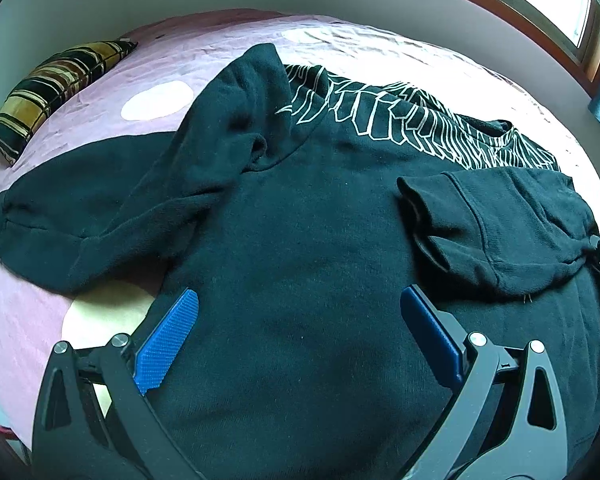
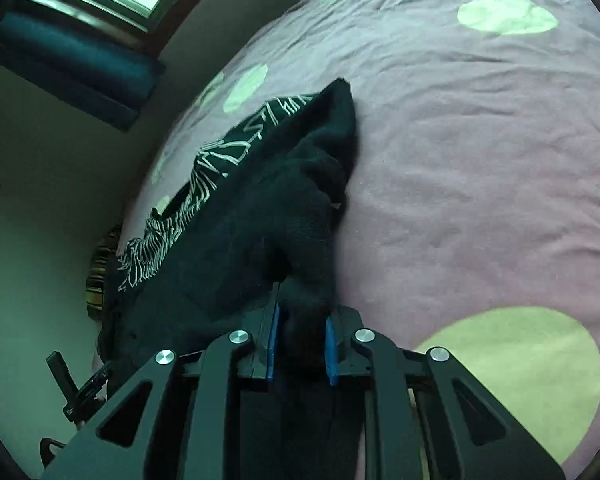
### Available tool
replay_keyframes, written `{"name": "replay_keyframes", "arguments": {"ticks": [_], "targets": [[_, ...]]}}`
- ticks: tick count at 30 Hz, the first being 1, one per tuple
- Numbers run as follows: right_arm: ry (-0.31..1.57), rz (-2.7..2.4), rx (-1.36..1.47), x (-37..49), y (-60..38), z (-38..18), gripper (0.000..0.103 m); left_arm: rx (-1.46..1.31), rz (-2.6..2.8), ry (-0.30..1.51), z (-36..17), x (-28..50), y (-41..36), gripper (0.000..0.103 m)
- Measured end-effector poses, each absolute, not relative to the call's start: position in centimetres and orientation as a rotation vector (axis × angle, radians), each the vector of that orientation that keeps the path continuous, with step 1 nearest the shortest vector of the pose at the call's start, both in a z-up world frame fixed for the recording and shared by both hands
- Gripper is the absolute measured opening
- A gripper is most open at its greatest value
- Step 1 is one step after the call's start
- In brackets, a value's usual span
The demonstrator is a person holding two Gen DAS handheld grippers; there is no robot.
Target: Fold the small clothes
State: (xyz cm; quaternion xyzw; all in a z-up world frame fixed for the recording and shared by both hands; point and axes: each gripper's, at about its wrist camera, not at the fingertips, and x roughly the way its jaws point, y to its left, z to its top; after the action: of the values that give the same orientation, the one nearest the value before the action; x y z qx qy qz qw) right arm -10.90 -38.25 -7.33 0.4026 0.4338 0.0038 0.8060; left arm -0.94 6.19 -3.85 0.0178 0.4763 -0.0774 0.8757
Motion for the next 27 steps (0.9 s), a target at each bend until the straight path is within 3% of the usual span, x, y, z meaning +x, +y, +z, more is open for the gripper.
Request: {"name": "replay_keyframes", "arguments": {"ticks": [5, 9, 16, 23, 27], "targets": [[0.909, 0.021, 0.887, -10.9, -38.8, -9.0, 0.02, 0.037, -0.166, 0.993, -4.1, -1.1, 6.5, 0.101], [0.892, 0.035, 0.958, -11.6, -39.3, -8.6, 0.036, 0.041, -0.175, 0.989, -4.0, -1.3, 6.8, 0.101], [0.791, -0.023, 0.871, -11.6, -38.1, -2.4, 0.037, 0.051, -0.196, 0.944, -3.1, -1.7, 7.6, 0.101], [0.816, 0.263, 0.831, -0.6, -31.6, 1.0, 0.037, 0.052, -0.214, 0.929, -2.7, -1.5, 7.9, 0.101], [0.904, 0.431, 0.826, 9.0, -25.7, 0.0, 0.049, 0.055, -0.219, 0.91, -2.2, -1.7, 8.4, 0.101]]}}
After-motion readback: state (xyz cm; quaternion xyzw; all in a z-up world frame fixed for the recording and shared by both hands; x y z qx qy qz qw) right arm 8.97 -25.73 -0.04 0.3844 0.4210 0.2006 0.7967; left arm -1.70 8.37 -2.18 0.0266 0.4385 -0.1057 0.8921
